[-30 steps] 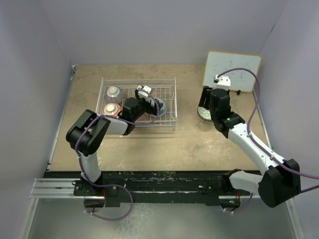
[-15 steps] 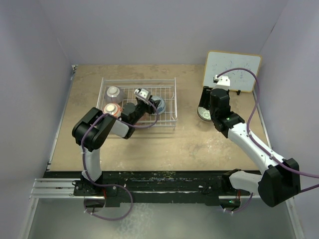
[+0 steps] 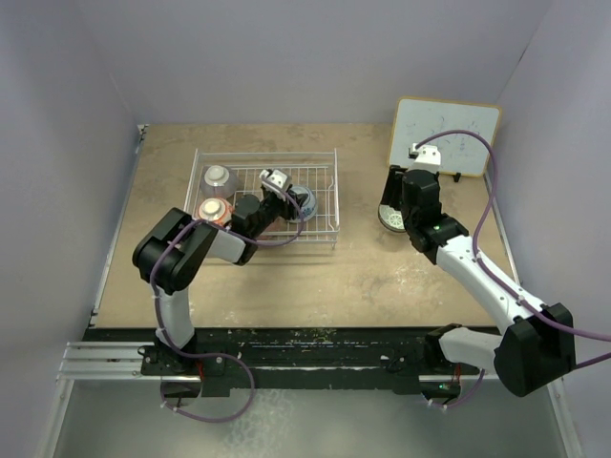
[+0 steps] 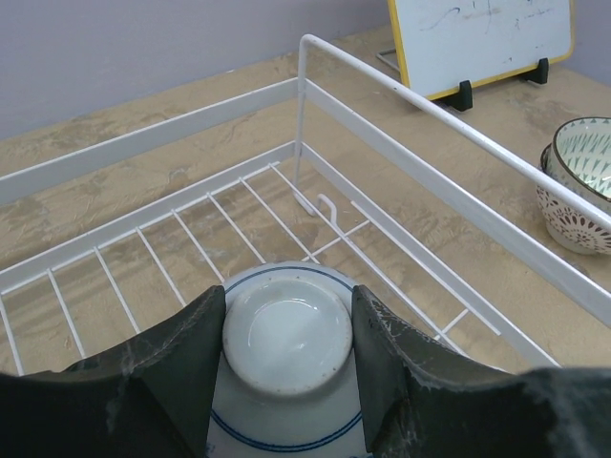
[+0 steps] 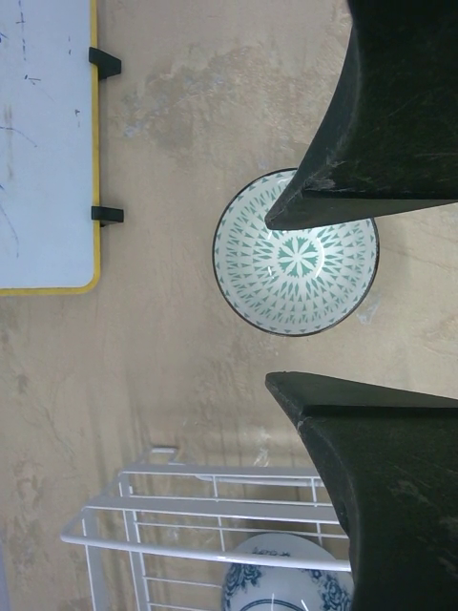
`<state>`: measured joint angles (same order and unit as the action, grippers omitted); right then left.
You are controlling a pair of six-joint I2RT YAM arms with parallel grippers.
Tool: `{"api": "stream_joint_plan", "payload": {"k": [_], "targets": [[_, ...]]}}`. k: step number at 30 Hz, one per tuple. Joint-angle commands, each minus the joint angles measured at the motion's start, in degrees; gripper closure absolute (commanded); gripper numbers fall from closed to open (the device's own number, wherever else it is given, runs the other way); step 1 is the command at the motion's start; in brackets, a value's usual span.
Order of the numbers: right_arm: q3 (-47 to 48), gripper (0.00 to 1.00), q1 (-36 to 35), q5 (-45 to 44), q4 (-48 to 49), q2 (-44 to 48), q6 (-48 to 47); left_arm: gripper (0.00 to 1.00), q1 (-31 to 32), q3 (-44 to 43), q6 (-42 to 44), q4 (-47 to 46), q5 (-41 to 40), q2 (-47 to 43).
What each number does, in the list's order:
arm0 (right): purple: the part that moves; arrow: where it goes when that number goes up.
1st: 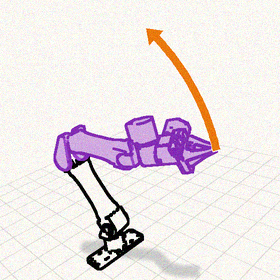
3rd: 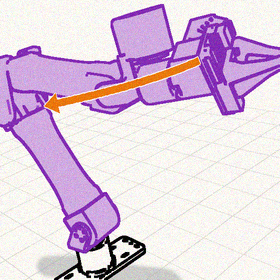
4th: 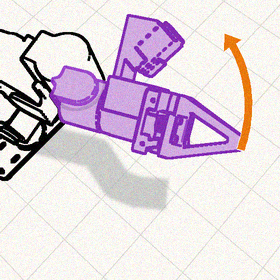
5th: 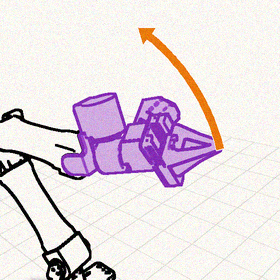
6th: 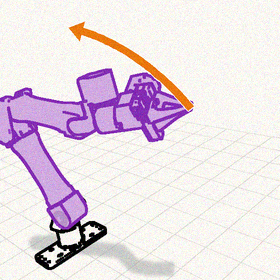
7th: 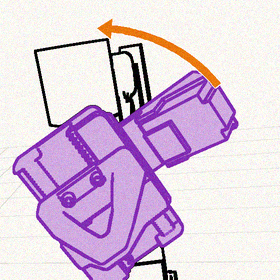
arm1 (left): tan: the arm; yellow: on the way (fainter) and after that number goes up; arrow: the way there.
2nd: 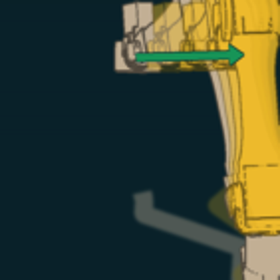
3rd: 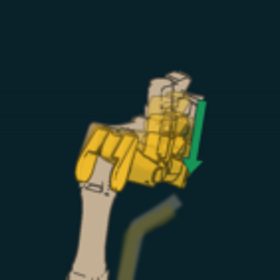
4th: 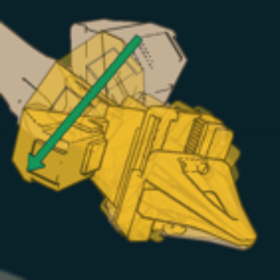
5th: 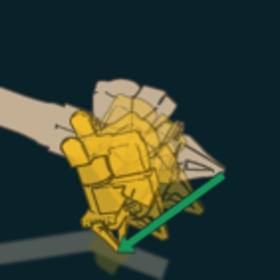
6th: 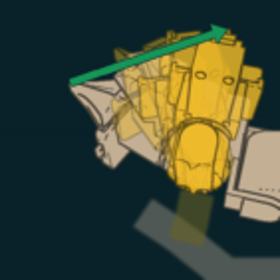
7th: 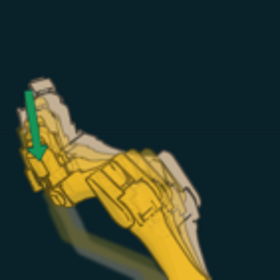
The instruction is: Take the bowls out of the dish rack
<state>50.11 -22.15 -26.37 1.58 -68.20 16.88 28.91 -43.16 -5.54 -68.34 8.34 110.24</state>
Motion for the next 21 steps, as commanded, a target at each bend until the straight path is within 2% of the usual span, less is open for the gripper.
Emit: {"api": "stream_joint_plan", "payload": {"k": [1, 12, 17, 21], "targets": [[2.27, 0.37, -0.17, -0.98, 0.8, 0.3, 0.11, 1.0, -0.34, 0.4, -3.04, 1.16, 1.04, -4.55], [2.43, 0.37, -0.15, 5.02, 2.4, 0.17, 2.18, 1.0, -0.34, -0.02, -4.86, 2.96, -0.53, -12.9], [4.55, 0.36, -0.17, 15.35, 3.31, -0.79, 6.72, 1.0, -0.34, -0.69, -6.13, 5.3, -2.02, -15.78], [1.98, 0.37, -0.17, 27.56, 12.28, 0.09, 12.98, 1.0, -0.34, 0.16, -9.31, 5.21, -3.93, -18.22]]}}
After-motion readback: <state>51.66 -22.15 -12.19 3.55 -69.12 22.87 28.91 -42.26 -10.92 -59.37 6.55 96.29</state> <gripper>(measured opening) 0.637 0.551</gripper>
